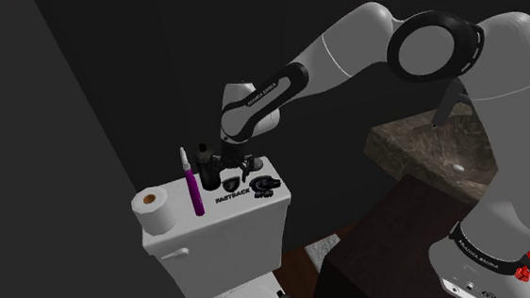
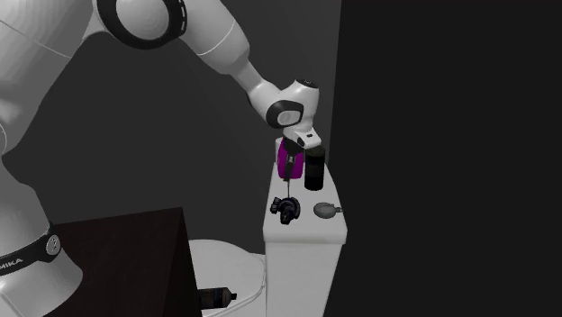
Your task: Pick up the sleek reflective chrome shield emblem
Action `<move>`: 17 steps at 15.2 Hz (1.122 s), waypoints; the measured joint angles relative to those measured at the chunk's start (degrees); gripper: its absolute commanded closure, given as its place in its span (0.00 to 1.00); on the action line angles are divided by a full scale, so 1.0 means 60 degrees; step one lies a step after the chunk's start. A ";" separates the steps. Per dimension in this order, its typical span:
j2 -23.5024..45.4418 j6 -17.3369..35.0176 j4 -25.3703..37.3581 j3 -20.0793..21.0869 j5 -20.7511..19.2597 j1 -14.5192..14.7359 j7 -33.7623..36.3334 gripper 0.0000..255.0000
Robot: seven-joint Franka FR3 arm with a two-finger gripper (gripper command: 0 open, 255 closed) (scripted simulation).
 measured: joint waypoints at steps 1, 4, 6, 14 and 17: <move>0.0088 0.0081 0.0003 -0.0006 -0.0001 -0.0001 -0.0027 0.00; 0.0195 0.0196 -0.0007 -0.0010 0.0000 0.0006 -0.0053 1.00; 0.0201 0.0210 -0.0003 -0.0011 -0.0001 0.0004 -0.0057 1.00; 0.0173 0.0181 0.0002 -0.0009 -0.0001 0.0002 -0.0051 1.00; -0.0049 -0.0013 -0.0031 0.0002 0.0006 -0.0020 -0.0010 1.00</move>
